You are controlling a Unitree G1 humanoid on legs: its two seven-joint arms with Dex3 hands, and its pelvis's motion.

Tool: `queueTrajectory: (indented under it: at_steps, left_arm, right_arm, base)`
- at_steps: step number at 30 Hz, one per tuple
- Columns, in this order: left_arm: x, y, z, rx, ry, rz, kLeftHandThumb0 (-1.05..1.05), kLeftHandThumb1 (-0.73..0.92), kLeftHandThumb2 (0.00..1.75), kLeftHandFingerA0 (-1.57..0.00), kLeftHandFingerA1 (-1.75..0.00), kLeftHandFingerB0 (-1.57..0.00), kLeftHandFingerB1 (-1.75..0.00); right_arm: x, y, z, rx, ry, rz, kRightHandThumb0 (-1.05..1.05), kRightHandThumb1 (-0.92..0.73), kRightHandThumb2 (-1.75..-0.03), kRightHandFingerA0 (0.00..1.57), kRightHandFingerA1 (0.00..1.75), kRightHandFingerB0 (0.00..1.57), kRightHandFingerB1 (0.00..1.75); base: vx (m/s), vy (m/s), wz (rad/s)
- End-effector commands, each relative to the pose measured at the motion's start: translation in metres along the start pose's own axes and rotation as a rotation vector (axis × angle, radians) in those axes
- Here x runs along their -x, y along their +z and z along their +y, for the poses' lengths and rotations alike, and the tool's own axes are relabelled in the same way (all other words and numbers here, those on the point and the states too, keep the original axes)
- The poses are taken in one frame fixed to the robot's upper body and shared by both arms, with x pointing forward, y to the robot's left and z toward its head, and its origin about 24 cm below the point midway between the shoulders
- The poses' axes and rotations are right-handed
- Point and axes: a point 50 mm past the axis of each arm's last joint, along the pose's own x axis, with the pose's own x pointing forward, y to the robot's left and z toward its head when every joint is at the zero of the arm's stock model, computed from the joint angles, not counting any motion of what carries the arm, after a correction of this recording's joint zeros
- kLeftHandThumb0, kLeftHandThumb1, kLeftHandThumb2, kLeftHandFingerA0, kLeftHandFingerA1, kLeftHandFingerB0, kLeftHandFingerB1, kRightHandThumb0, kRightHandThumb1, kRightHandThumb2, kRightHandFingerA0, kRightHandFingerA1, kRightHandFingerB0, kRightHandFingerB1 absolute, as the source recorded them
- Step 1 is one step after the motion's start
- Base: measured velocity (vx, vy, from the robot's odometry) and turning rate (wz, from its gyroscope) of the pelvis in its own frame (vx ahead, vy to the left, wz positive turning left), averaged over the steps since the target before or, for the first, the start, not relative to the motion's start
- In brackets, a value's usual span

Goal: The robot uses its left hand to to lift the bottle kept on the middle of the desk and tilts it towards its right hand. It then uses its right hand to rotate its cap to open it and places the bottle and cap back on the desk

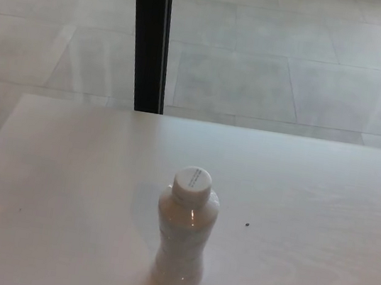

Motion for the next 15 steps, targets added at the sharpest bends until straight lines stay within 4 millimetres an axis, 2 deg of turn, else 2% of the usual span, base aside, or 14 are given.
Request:
queueTrajectory:
  at_steps: [1, 2, 3, 4, 5, 6, 7, 8, 9, 10, 11, 12, 14, 15]
  left_arm:
    - [0.001, 0.016, 0.007, 0.311, -0.015, -0.175, -0.78, 0.51, 0.88, -0.33, -0.53, -0.26, -0.44]
    - [0.0, 0.029, 0.009, 0.395, -0.019, -0.23, -0.74, 0.65, 0.6, -0.29, -0.39, -0.3, -0.33]
    - [0.001, 0.041, 0.012, 0.426, -0.011, -0.304, -0.74, 0.69, 0.61, -0.28, -0.38, -0.31, -0.33]
    - [0.0, 0.046, 0.013, 0.426, -0.003, -0.318, -0.74, 0.69, 0.61, -0.28, -0.38, -0.31, -0.33]
    - [-0.001, 0.054, 0.016, 0.469, 0.045, -0.333, -0.7, 0.65, 0.6, -0.36, -0.4, -0.4, -0.35]
    - [-0.001, 0.053, 0.015, 0.47, 0.044, -0.331, -0.7, 0.65, 0.6, -0.36, -0.4, -0.4, -0.35]
    - [0.001, 0.076, 0.018, 0.4, 0.034, -0.422, -0.68, 0.7, 0.62, -0.38, -0.44, -0.38, -0.35]
    - [0.004, 0.088, 0.019, 0.377, 0.017, -0.483, -0.69, 0.74, 0.63, -0.34, -0.43, -0.42, -0.35]
    - [0.005, 0.098, 0.02, 0.373, 0.016, -0.522, -0.69, 0.71, 0.62, -0.38, -0.42, -0.43, -0.35]
    - [0.008, 0.118, 0.025, 0.372, 0.039, -0.584, -0.7, 0.7, 0.62, -0.43, -0.45, -0.46, -0.36]
    - [0.013, 0.134, 0.028, 0.347, 0.043, -0.647, -0.75, 0.62, 1.0, -0.35, -0.54, -0.34, -0.49]
    - [0.021, 0.161, 0.033, 0.418, 0.007, -0.763, -0.7, 0.7, 0.62, -0.37, -0.47, -0.41, -0.36]
    - [0.036, 0.193, 0.04, 0.435, -0.002, -0.89, -0.74, 0.71, 0.63, -0.35, -0.42, -0.34, -0.34]
    - [0.046, 0.212, 0.045, 0.497, -0.009, -0.967, -0.76, 0.55, 0.95, -0.32, -0.54, -0.25, -0.46]
  right_arm:
    - [-0.01, 0.015, -0.017, -0.221, 0.024, -0.06, -0.75, -0.59, -0.94, 0.01, 0.22, 0.03, 0.21]
    - [-0.014, 0.03, -0.022, -0.283, 0.008, -0.097, -0.81, -0.62, -0.96, 0.01, 0.17, 0.0, 0.14]
    - [-0.019, 0.048, -0.024, -0.323, 0.006, -0.14, -0.76, -0.62, -0.98, 0.0, 0.2, 0.0, 0.19]
    - [-0.021, 0.054, -0.024, -0.338, 0.009, -0.163, -0.76, -0.62, -0.98, 0.0, 0.2, 0.0, 0.19]
    - [-0.022, 0.064, -0.027, -0.335, 0.003, -0.185, -0.81, -0.64, -0.98, 0.01, 0.17, 0.02, 0.17]
    - [-0.022, 0.064, -0.028, -0.335, 0.002, -0.185, -0.81, -0.64, -0.98, 0.01, 0.17, 0.02, 0.17]
    - [-0.024, 0.088, -0.029, -0.302, -0.038, -0.263, -0.8, -0.64, -0.99, 0.03, 0.3, 0.09, 0.22]
    - [-0.023, 0.101, -0.03, -0.309, -0.034, -0.317, -0.73, -0.64, -1.01, 0.0, 0.3, 0.06, 0.23]
    - [-0.022, 0.112, -0.03, -0.316, -0.02, -0.363, -0.75, -0.81, -0.65, 0.02, 0.26, 0.0, 0.22]
    - [-0.018, 0.135, -0.029, -0.359, -0.005, -0.448, -0.74, -0.64, -0.99, 0.02, 0.26, 0.04, 0.21]
    - [-0.014, 0.152, -0.028, -0.405, -0.004, -0.516, -0.74, -0.64, -0.97, 0.02, 0.27, 0.05, 0.22]
    - [-0.009, 0.18, -0.027, -0.432, -0.002, -0.609, -0.75, -0.63, -0.99, 0.03, 0.34, 0.04, 0.25]
    - [0.001, 0.212, -0.025, -0.44, 0.011, -0.701, -0.82, -0.65, -1.01, 0.0, 0.4, 0.13, 0.27]
    - [0.009, 0.234, -0.022, -0.465, 0.032, -0.778, -0.39, -0.42, -1.03, 0.0, 0.51, 0.0, 0.5]
  base:
    - [0.0, 0.0, 0.0]
    - [0.0, 0.0, 0.0]
    - [0.0, 0.0, 0.0]
    - [0.0, 0.0, 0.0]
    - [0.0, 0.0, 0.0]
    - [0.0, 0.0, 0.0]
    - [0.0, 0.0, 0.0]
    - [0.0, 0.0, 0.0]
    - [0.0, 0.0, 0.0]
    - [0.0, 0.0, 0.0]
    - [0.0, 0.0, 0.0]
    - [0.0, 0.0, 0.0]
    - [0.0, 0.0, 0.0]
    - [0.0, 0.0, 0.0]
